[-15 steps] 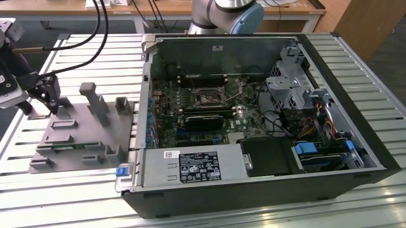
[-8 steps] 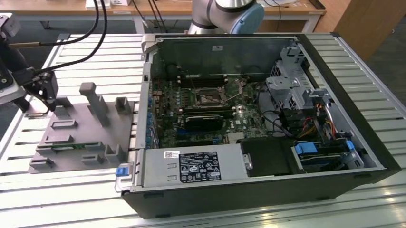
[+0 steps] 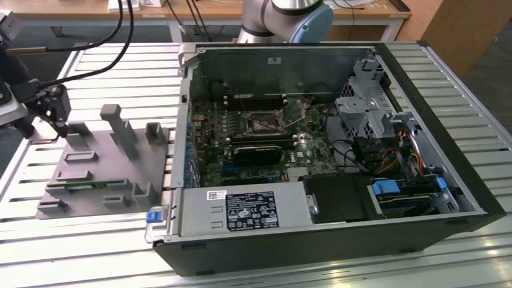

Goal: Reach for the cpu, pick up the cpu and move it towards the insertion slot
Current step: 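Pick up the cpu and move it towards the insertion slot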

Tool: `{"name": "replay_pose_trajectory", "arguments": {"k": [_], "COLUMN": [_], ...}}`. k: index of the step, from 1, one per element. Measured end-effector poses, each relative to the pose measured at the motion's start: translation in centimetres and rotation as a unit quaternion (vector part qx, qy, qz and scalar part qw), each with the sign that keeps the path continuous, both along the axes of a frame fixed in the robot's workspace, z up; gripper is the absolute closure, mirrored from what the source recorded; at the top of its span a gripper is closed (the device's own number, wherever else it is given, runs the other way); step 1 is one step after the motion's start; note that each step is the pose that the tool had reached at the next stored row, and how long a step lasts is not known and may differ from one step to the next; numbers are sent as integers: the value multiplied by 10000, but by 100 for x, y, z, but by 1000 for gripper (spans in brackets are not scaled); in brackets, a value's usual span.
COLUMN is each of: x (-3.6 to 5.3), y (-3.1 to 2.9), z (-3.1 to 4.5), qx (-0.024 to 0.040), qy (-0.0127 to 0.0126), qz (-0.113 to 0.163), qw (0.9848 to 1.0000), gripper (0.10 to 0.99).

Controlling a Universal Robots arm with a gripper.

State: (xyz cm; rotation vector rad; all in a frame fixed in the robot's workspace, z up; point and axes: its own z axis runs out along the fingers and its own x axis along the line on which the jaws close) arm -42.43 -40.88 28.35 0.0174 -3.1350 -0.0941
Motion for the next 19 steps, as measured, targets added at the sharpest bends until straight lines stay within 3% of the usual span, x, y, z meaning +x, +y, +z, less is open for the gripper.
{"name": "replay_pose_trajectory", "arguments": {"k": [10, 19], "x": [0, 0], "y": [2, 5], "z": [109, 266], "qx": [0, 0], "qy": [0, 0], "qz": [0, 0], "qw": [10000, 10000], "gripper": [541, 541]}}
